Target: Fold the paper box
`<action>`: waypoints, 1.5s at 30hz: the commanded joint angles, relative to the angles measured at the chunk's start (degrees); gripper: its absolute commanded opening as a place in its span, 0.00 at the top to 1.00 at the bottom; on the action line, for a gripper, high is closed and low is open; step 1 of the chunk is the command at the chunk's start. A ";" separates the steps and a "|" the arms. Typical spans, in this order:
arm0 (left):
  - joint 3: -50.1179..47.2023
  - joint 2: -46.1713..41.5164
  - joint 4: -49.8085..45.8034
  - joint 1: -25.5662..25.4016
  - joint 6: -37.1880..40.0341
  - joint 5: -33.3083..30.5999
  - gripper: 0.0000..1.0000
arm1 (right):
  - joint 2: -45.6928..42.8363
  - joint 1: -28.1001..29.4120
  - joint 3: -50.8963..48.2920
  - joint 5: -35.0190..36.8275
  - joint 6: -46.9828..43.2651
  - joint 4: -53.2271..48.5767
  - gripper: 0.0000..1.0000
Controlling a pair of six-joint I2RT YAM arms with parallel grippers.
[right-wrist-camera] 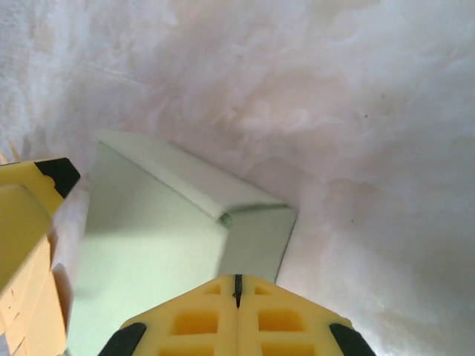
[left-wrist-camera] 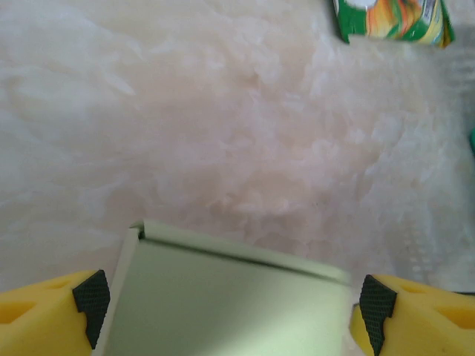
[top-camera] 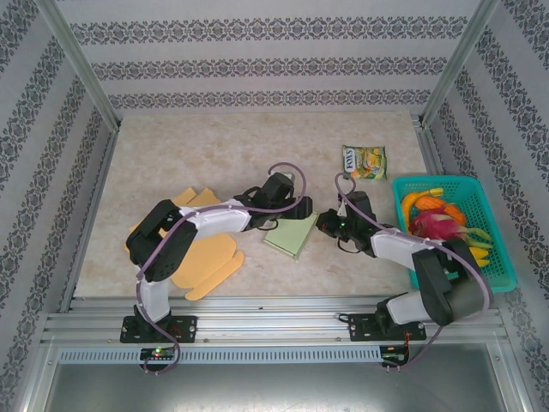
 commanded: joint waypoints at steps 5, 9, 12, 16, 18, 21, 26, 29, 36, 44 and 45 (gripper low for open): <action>-6.14 -6.29 -3.41 2.66 -2.99 -3.52 0.07 | -10.62 1.72 -2.50 1.00 -2.68 -13.74 1.00; -12.48 -10.13 -0.36 2.58 -4.76 -0.32 0.08 | -18.22 6.06 -4.65 3.64 -2.33 -19.23 1.00; -17.76 -12.12 3.60 2.43 -6.49 2.33 0.08 | -22.49 9.88 -7.68 5.14 0.16 -19.29 1.00; -22.46 -14.07 7.08 1.16 -8.08 2.73 0.09 | -22.84 15.86 -11.21 7.16 3.12 -16.92 1.00; -23.13 -14.43 7.66 0.30 -8.37 2.24 0.09 | -21.05 18.53 -11.88 8.28 4.36 -14.52 1.00; -23.17 -14.10 7.34 -0.82 -8.54 1.19 0.09 | -17.56 20.56 -12.07 8.76 5.50 -10.34 1.00; -23.25 -13.07 7.79 -2.36 -9.42 0.21 0.09 | -12.87 21.88 -11.04 9.51 6.29 -5.25 1.00; -23.10 -11.79 8.43 -3.50 -10.32 0.07 0.09 | -10.52 22.72 -10.03 10.95 6.64 -3.39 1.00; -20.55 -7.90 9.86 -7.52 -12.56 0.73 0.09 | -3.88 25.96 -10.43 11.73 10.19 11.53 1.00; -15.21 -6.36 7.47 -10.30 -13.02 1.93 0.09 | 0.89 34.57 -6.80 23.12 10.19 22.63 1.00; -14.39 -6.42 5.65 -10.14 -12.58 0.28 0.09 | 0.98 35.01 -7.23 24.53 10.36 23.29 1.00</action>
